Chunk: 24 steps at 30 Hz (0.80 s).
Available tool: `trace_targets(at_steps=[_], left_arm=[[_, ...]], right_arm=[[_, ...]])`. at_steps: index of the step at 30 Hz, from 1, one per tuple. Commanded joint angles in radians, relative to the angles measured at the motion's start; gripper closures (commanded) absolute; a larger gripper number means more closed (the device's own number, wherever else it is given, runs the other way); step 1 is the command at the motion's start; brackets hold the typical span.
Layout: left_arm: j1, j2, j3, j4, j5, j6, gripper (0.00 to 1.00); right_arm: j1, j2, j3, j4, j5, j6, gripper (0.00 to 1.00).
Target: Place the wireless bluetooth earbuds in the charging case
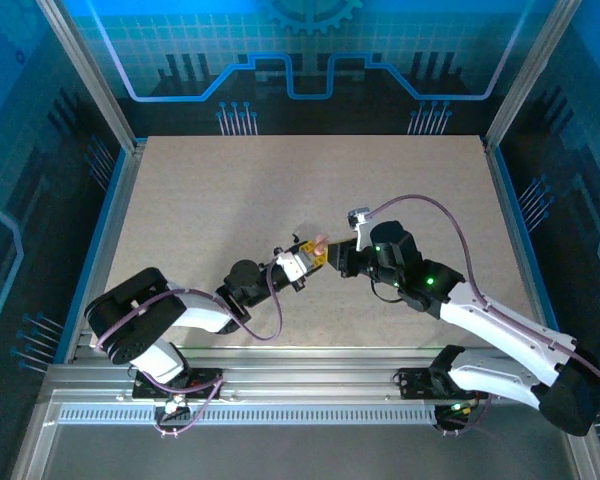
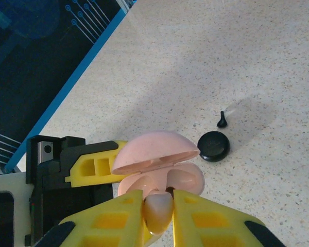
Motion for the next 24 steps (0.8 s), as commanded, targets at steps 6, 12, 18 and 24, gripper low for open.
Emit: trace_targets(at_steps=[6,12,18,24], left_arm=[[-0.025,0.002,0.004,0.061,-0.010,0.094,0.86],[-0.026,-0.002,0.000,0.060,-0.019,0.098,0.87],[-0.026,-0.005,-0.006,0.061,-0.020,0.103,0.86],[-0.031,-0.003,-0.004,0.060,-0.020,0.119,0.87]], right_arm=[[0.045,0.038,0.065,-0.089,0.088,-0.035,0.81],[0.056,0.035,0.083,-0.134,0.125,-0.052,0.82],[0.056,0.012,0.081,-0.136,0.136,-0.055,0.81],[0.060,0.033,0.085,-0.131,0.121,-0.052,0.81]])
